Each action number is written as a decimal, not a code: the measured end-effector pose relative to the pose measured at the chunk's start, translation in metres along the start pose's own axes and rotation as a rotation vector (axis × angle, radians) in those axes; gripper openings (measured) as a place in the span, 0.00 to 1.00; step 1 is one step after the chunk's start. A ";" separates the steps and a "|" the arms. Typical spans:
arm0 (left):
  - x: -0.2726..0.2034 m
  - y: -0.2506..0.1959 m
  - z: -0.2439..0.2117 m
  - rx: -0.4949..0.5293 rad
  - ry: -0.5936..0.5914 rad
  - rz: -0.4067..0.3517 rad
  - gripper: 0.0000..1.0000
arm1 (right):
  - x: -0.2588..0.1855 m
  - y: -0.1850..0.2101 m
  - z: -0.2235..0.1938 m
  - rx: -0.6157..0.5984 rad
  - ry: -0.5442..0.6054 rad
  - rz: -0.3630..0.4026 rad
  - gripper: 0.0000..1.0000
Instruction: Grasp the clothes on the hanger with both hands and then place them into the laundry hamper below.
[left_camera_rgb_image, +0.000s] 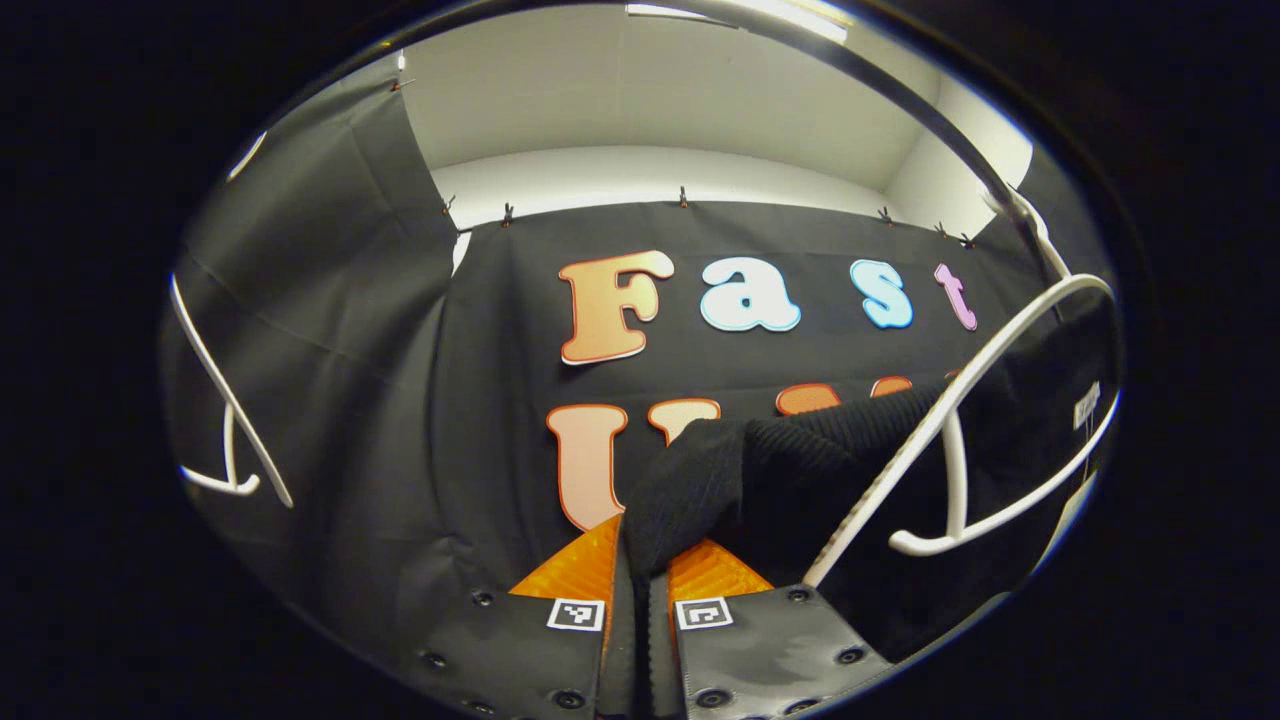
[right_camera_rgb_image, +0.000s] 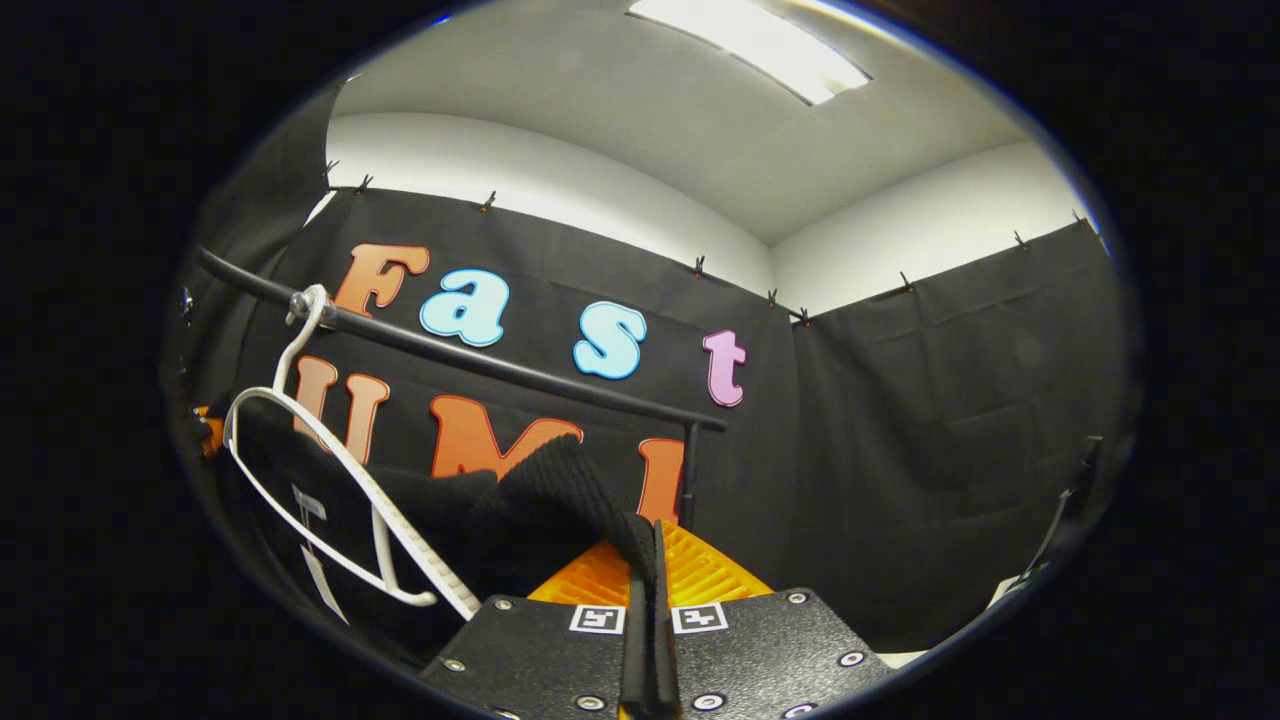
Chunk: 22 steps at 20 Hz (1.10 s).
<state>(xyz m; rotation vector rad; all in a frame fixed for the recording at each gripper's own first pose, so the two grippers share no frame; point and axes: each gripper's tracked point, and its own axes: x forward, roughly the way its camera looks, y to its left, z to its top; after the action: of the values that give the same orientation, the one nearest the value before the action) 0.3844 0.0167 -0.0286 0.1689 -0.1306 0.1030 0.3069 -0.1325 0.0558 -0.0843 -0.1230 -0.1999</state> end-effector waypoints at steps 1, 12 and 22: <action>-0.003 -0.001 -0.011 0.001 0.021 -0.004 0.12 | 0.000 0.006 -0.010 0.002 0.014 0.008 0.03; -0.091 0.013 -0.069 0.032 0.173 0.065 0.12 | -0.068 0.018 -0.078 -0.028 0.088 0.006 0.03; -0.218 0.008 -0.029 0.042 0.209 0.102 0.12 | -0.153 0.022 -0.059 0.027 0.095 0.155 0.02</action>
<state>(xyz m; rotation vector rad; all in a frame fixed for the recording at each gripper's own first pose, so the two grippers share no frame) 0.1721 0.0101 -0.0856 0.1925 0.0717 0.2240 0.1692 -0.0877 -0.0238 -0.0571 -0.0242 -0.0470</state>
